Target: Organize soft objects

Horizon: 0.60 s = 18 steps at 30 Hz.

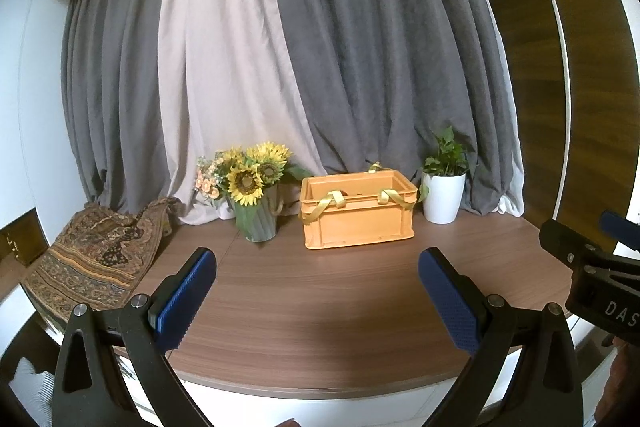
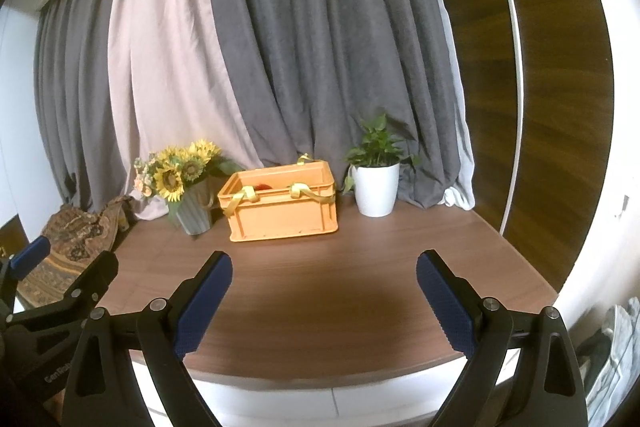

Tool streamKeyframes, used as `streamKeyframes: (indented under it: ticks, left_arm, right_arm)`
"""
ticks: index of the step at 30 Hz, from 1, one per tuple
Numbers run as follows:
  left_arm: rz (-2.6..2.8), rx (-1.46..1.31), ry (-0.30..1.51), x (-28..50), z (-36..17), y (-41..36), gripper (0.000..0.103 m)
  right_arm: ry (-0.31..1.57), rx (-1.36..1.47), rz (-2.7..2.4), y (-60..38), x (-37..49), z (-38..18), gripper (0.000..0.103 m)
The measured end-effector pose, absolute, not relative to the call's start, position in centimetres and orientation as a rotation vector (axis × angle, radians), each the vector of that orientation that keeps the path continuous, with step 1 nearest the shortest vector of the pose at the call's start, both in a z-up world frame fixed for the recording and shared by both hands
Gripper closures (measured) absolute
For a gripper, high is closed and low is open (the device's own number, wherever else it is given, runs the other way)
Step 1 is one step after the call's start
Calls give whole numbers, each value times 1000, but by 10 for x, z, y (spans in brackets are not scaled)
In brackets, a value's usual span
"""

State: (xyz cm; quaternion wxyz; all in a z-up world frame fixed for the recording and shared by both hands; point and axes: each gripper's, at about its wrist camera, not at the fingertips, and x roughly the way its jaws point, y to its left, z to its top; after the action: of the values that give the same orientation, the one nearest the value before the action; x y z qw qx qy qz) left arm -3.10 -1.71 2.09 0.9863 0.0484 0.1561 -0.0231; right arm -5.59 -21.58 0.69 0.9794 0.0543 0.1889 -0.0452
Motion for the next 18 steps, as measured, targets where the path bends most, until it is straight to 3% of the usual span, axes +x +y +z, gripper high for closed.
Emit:
streamKeyframes:
  ticks: [18]
  left_arm:
    - [-20,115,274,-39,26,-29,0]
  right_arm:
    - [375,107,-104,-219,-65,7,8]
